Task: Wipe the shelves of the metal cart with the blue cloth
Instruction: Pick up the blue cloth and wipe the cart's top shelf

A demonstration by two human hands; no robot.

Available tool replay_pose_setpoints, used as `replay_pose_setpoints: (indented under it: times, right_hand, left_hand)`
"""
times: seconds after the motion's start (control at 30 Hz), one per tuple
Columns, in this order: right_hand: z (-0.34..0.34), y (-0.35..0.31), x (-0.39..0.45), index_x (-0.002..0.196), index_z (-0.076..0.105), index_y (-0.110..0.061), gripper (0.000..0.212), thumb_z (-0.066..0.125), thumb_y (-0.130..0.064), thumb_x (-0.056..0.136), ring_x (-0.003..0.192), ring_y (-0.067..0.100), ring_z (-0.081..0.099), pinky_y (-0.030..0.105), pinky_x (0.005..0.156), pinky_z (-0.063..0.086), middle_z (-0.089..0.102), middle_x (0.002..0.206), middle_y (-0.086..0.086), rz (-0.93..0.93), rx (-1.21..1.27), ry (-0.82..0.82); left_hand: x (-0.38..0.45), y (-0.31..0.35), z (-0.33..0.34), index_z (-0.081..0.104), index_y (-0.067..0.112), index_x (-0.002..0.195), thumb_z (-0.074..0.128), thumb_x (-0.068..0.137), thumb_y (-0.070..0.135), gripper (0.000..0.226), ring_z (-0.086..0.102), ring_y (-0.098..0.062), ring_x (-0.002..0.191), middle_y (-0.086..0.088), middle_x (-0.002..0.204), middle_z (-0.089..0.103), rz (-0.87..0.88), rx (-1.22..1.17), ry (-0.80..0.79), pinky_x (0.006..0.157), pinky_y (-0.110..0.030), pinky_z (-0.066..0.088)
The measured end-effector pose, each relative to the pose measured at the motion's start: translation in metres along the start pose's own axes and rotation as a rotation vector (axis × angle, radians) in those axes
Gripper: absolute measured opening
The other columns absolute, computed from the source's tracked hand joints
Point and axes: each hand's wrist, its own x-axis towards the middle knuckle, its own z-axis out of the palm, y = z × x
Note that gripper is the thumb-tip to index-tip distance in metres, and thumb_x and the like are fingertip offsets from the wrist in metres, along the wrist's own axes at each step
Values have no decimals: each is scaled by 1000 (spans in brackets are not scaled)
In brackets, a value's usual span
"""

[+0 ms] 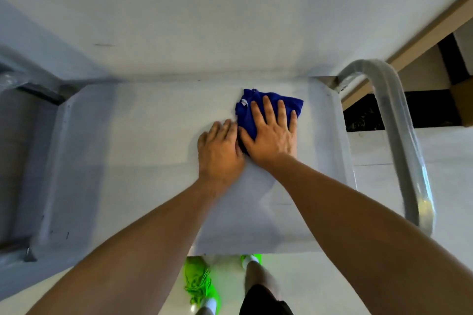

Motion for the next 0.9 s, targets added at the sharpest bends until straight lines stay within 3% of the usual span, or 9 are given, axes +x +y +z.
replay_pose_setpoints:
  times: [0.3,0.47,0.57,0.67,0.8,0.9]
  right_hand:
    - [-10,14,20,158,18,-30,79,16,-74,92,153,30,-2,55,120,-6,11,168,1,52,31,15]
    - [-9,20,-30,158,15,-31,76,17,-71,94,153,28,-5,54,120,-9,7,168,0,190,72,17]
    - [-8,29,-70,159,11,-32,76,15,-72,94,153,27,-8,53,120,-12,3,168,-2,251,71,15]
    - [-5,31,-108,159,9,-32,75,15,-72,95,153,26,-10,53,119,-12,0,169,-2,294,78,-5]
    - [-2,29,-155,159,12,-33,75,16,-72,94,153,27,-9,54,119,-11,2,168,-3,352,93,-20]
    - [4,31,-195,158,17,-33,75,16,-72,94,153,28,-5,54,120,-9,6,168,-2,393,79,-27]
  left_hand:
    - [-3,10,8,11,20,157,27,101,51,66,5,-24,152,-1,165,16,-23,78,-87,121,-49,6]
    - [-3,19,3,9,23,157,34,101,46,66,1,-25,152,-2,166,11,-71,78,-154,121,-49,6]
    - [-1,34,-2,16,20,156,39,101,40,63,7,-29,150,-4,165,15,-121,93,-148,120,-52,12]
    - [-10,51,-5,23,20,154,41,100,36,60,12,-29,149,-6,163,19,-65,93,-134,119,-52,17]
    - [-25,73,1,23,24,155,41,100,39,60,11,-30,150,-6,165,14,-19,50,-229,118,-52,18]
    - [-24,78,5,18,25,156,44,98,49,68,7,-34,149,-9,165,5,-15,152,-337,117,-53,22]
